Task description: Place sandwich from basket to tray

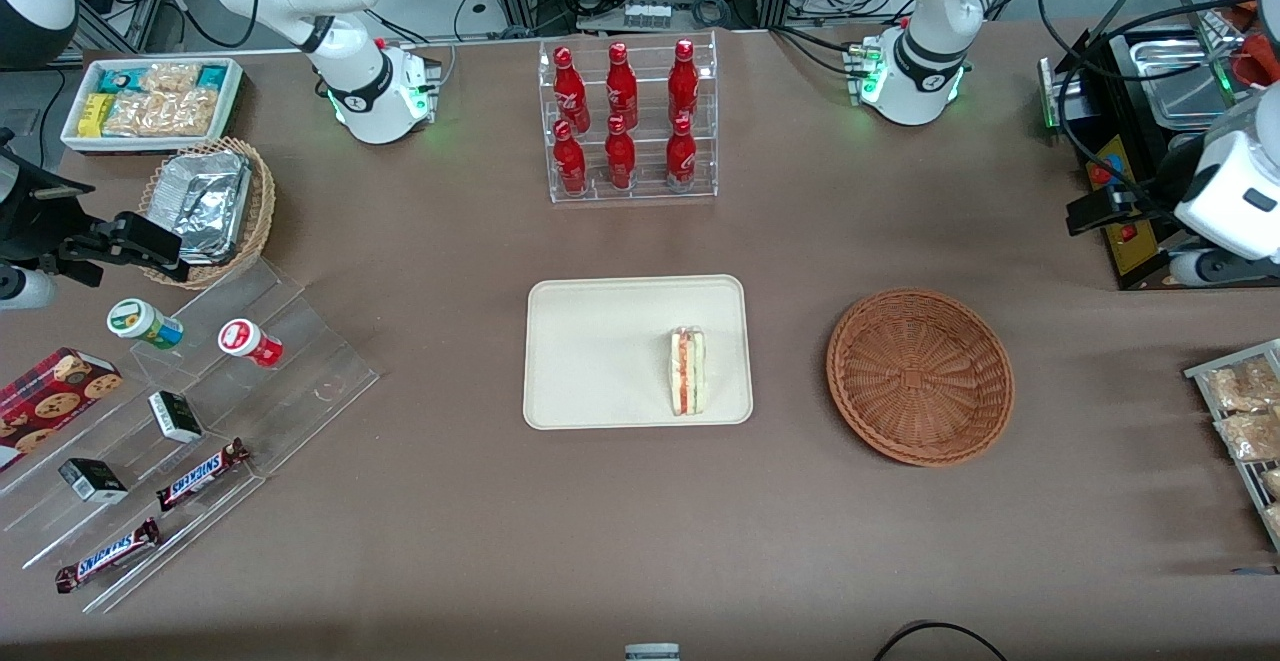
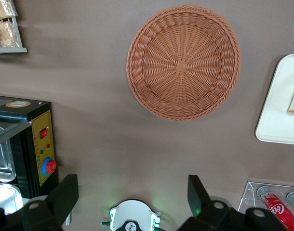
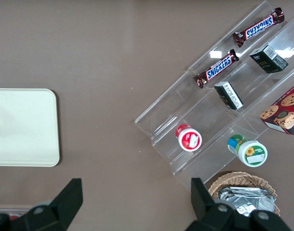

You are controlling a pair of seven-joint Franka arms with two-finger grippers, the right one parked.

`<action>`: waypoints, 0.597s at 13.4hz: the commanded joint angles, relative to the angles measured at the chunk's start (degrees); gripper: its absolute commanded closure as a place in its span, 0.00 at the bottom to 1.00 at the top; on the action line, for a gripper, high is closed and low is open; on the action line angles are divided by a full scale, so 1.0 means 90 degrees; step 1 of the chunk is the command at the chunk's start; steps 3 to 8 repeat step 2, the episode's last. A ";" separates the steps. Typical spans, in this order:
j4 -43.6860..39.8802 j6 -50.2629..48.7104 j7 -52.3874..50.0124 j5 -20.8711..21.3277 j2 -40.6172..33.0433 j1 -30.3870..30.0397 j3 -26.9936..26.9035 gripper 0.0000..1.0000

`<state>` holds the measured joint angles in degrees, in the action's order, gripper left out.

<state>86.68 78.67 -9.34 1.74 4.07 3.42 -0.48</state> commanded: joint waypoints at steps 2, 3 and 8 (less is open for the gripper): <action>0.0641 0.0350 0.0090 -0.0086 -0.0354 -0.0465 0.0451 0.00; 0.0641 0.0350 0.0090 -0.0086 -0.0354 -0.0465 0.0451 0.00; 0.0641 0.0350 0.0090 -0.0086 -0.0354 -0.0465 0.0451 0.00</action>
